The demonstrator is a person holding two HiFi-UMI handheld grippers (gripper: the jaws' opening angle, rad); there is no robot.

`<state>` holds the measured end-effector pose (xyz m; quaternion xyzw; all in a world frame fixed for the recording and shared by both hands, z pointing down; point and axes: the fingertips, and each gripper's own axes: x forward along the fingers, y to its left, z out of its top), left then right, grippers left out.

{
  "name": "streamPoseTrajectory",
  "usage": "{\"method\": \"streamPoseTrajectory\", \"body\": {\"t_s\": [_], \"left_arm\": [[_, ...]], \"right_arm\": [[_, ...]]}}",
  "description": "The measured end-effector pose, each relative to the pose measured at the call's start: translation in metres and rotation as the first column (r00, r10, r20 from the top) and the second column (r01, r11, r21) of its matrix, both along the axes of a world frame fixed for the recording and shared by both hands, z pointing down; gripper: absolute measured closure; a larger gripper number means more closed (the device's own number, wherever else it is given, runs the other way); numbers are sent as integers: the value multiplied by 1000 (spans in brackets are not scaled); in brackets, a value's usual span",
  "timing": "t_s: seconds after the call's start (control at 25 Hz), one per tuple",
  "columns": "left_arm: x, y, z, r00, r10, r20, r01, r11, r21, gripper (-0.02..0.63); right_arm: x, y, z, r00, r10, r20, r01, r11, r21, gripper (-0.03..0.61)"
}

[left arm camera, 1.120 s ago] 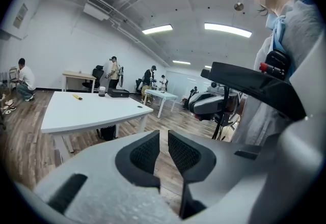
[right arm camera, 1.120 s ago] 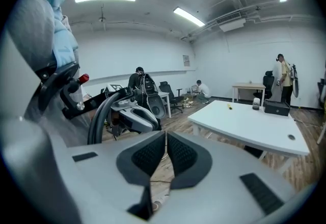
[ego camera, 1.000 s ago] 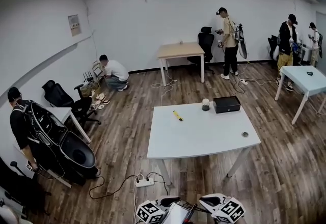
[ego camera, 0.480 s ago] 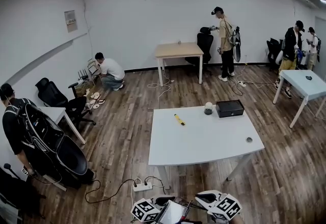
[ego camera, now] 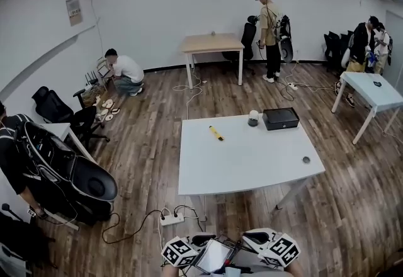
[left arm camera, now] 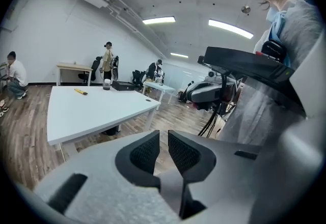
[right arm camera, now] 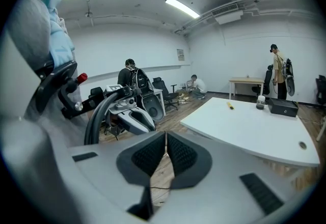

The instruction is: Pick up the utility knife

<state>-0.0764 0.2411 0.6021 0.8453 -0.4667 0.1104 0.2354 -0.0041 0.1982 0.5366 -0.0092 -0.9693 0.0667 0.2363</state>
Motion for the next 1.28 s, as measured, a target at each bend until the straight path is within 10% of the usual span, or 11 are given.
{"method": "streamPoseTrajectory", "body": {"t_s": [0.52, 1.28], "left_arm": [[-61, -58, -6, 991, -132, -11, 132, 991, -22, 551], [-94, -279, -28, 998, -26, 60, 29, 999, -45, 551]], "right_arm": [[-74, -68, -1, 987, -161, 18, 161, 987, 0, 549], [-102, -272, 0, 987, -157, -35, 157, 988, -3, 549]]}}
